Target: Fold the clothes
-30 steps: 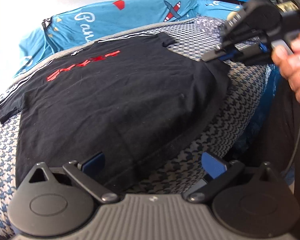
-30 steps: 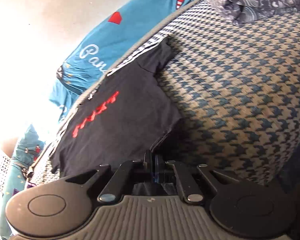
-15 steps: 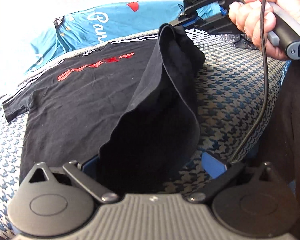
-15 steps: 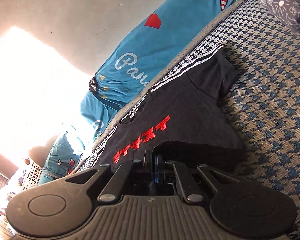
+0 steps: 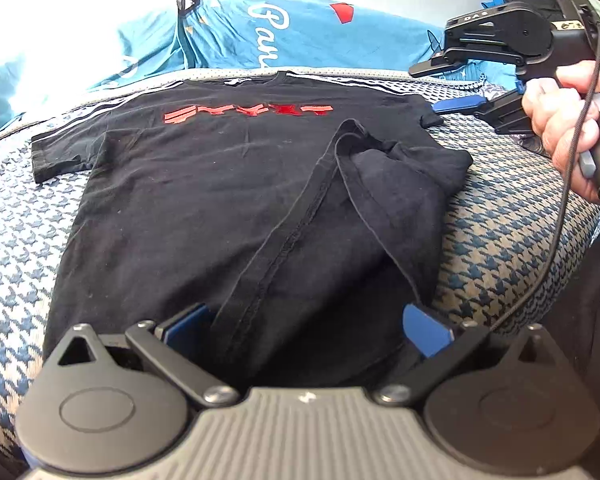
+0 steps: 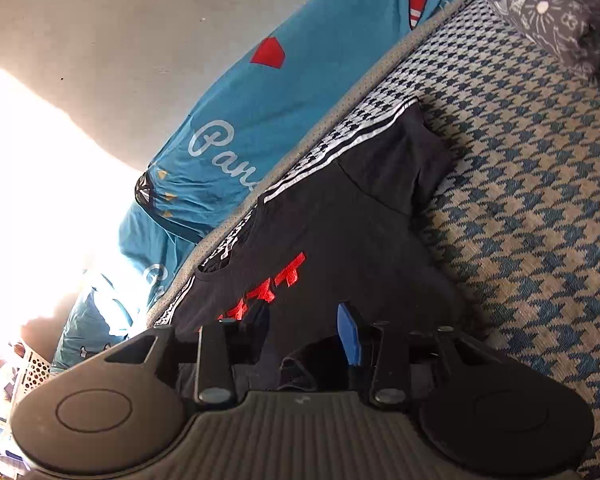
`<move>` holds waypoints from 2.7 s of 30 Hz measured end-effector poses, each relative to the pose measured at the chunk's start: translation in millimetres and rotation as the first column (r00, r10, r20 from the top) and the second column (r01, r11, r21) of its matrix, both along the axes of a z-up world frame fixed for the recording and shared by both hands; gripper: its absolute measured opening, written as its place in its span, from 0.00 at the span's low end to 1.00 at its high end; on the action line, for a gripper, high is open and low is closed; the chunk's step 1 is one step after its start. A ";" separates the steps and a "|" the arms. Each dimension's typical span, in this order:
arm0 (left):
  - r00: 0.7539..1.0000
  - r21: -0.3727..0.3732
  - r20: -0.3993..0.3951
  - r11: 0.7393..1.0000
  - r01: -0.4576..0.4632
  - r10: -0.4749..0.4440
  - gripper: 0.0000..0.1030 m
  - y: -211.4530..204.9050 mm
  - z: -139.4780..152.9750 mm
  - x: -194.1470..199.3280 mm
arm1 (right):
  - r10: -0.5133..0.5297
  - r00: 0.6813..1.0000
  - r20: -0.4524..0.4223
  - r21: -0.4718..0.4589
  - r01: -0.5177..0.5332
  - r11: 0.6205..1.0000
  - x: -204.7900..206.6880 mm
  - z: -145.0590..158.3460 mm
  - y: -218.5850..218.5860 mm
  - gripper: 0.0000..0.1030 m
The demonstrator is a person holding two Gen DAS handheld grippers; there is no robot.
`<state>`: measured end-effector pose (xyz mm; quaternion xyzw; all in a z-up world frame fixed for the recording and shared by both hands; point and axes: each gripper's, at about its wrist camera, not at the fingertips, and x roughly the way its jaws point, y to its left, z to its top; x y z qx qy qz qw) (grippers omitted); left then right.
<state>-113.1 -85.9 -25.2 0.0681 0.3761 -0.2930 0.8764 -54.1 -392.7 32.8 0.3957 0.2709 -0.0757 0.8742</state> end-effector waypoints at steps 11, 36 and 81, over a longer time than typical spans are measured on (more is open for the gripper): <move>0.976 -0.117 -0.064 0.970 -0.213 0.206 1.00 38.9 16.3 26.5 | 0.150 0.988 -0.041 -0.180 -0.155 0.971 -63.2 1.4 49.8 0.40; 0.969 -0.110 -0.056 0.963 -0.245 0.240 1.00 65.9 23.8 15.4 | 0.344 0.901 -0.264 -0.384 -0.425 0.820 -98.3 -39.6 152.0 0.04; 0.973 -0.010 -0.075 0.976 -0.217 0.216 1.00 68.2 10.2 3.4 | 0.260 0.951 -0.169 -0.488 -0.310 0.816 24.0 0.0 105.6 0.40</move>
